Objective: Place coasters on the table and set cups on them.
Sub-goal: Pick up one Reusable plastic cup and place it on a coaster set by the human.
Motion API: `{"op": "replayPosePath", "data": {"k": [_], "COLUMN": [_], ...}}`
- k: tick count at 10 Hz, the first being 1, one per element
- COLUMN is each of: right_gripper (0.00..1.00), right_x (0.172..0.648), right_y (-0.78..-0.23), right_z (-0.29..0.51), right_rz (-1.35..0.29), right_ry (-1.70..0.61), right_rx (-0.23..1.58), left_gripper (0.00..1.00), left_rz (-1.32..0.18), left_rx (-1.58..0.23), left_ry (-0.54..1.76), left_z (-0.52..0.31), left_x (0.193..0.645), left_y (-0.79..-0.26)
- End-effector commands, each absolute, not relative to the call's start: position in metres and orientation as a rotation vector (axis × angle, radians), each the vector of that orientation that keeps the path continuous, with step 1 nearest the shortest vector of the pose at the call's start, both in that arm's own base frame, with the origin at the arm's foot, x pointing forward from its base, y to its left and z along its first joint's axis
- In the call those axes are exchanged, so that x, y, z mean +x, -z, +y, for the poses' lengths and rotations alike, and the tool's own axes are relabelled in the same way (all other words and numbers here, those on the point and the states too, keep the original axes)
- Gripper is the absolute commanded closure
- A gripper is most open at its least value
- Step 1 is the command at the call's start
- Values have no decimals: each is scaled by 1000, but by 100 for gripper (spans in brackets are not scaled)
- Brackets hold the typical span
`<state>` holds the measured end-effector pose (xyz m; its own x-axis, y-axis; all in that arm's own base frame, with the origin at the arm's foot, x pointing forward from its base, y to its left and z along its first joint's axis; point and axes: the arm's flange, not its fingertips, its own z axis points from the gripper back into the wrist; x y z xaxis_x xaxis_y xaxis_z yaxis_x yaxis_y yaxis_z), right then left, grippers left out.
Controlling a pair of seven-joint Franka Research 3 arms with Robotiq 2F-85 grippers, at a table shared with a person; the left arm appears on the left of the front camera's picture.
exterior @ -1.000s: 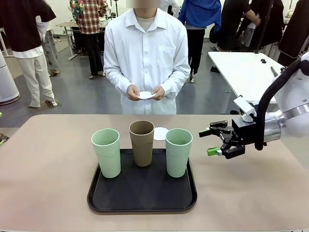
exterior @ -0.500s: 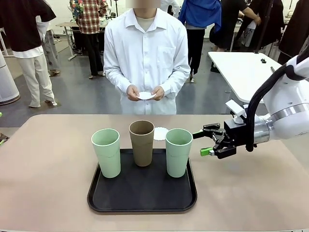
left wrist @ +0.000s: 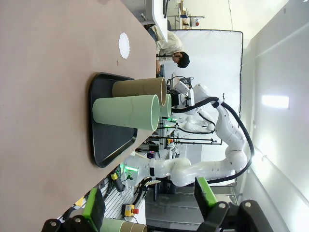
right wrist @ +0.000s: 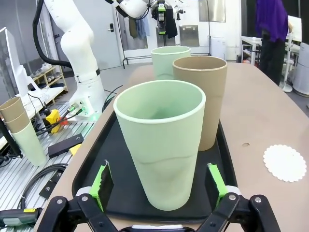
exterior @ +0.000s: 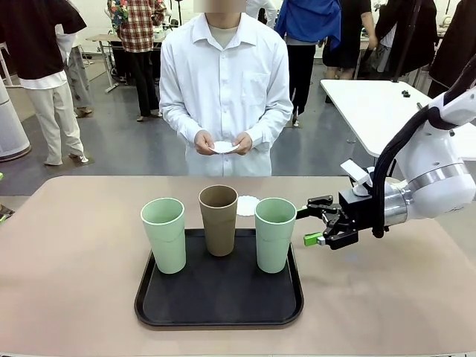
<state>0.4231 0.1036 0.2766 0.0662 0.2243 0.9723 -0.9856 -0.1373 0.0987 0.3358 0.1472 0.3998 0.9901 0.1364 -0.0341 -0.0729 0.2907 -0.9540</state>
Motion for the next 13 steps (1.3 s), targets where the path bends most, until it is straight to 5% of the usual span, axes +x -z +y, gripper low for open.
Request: {"op": "replayPosePath", "data": {"k": [1,13], "right_gripper": [0,0], "right_x": [428,443], "right_y": [-263,-241], "right_z": [112,139], "right_rz": [-914,-866], "right_ry": [-1404,-1468], "right_rx": [1183,1183], "left_gripper": [0,0], "left_rz": [-66,-66], "left_rx": [-1282,-1282], "left_ry": [-140,-140], "left_z": [148,148], "left_x": [335,335], "left_y": [-401,-401]}}
